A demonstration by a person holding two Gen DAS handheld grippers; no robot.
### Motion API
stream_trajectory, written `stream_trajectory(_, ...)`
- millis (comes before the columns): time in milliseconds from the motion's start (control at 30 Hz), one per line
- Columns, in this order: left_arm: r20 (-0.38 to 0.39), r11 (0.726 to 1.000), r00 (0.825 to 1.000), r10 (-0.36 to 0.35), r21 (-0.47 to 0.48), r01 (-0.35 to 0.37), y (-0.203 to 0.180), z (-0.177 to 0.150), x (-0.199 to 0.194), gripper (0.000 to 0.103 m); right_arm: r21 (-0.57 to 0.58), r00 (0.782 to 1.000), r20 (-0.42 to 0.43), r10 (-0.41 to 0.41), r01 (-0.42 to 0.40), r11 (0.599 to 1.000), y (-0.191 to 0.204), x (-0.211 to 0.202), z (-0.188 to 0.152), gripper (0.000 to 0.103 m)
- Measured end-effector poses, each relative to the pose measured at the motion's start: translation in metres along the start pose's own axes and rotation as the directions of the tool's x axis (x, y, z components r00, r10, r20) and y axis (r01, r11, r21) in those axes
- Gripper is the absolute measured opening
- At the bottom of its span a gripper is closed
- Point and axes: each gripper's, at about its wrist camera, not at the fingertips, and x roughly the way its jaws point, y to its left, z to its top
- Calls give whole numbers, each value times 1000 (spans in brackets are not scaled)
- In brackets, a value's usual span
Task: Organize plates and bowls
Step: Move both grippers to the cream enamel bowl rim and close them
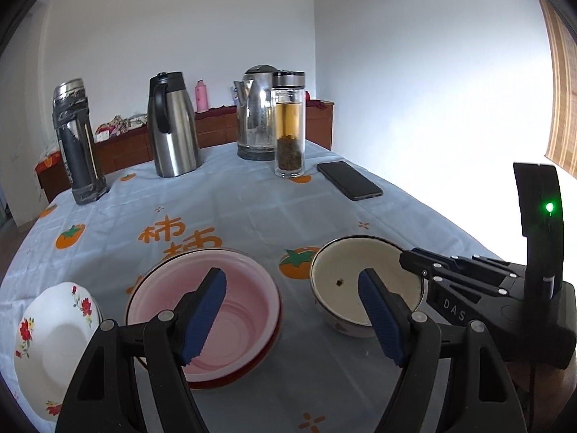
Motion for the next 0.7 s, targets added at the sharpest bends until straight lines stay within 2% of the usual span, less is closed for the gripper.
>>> stream_trajectory(167, -18, 999, 999, -39, 20, 39, -12, 0, 4, 73, 58, 1000, 12, -1, 1, 998, -14, -5, -1, 4)
stream_trajectory(267, -46, 997, 997, -69, 29, 70, -20, 0, 11, 67, 71, 1000, 18, 8, -9, 997, -17, -7, 0, 4)
stream_trajectory(433, -119, 995, 989, -92, 15, 95, -26, 0, 29, 47, 82, 1000, 23, 10, -12, 997, -22, -10, -1, 4)
stream_trajectory(500, -144, 995, 985, -96, 7, 98, -27, -1, 34, 43, 86, 1000, 24, 11, -13, 996, -23, -10, -1, 4)
stream_trajectory(700, -178, 993, 977, -115, -2, 117, -34, -2, 46, 40, 86, 999, 25, 24, -26, 996, -24, -11, -1, 4)
